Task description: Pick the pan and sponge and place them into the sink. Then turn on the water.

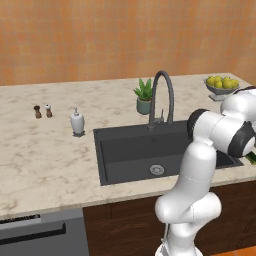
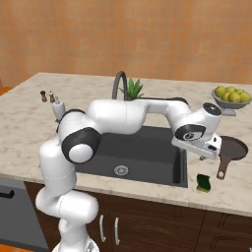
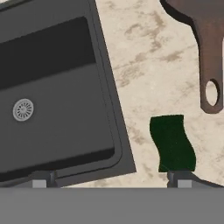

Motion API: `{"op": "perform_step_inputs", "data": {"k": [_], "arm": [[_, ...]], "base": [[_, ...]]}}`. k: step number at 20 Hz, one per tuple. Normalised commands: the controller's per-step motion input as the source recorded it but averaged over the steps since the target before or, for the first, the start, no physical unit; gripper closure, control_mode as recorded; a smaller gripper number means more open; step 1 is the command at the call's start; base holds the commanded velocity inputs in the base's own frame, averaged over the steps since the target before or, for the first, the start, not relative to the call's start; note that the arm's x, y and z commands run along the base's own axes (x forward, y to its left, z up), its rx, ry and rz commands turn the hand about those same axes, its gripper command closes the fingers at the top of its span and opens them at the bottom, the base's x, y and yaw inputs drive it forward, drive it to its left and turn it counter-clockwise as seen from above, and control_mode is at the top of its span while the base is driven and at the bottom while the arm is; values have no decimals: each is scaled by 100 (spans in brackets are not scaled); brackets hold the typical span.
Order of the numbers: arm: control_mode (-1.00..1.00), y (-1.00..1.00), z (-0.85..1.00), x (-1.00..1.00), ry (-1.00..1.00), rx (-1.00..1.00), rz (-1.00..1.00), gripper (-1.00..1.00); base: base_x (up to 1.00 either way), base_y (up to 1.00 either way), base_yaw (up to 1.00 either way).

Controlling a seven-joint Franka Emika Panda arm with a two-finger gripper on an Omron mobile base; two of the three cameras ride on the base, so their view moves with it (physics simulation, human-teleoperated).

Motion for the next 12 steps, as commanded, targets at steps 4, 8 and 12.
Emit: {"op": "perform_step_inputs", "data": {"k": [4,8,12], "arm": [[-100,0,2,-9,-8,0,-9,-100],[-100,-9,-9,0,-6,-1,-8,-100],[-100,-12,-2,0,-1,-4,-7,-100]], "base": [[0,0,0],[0,0,0],[0,0,0]]}}
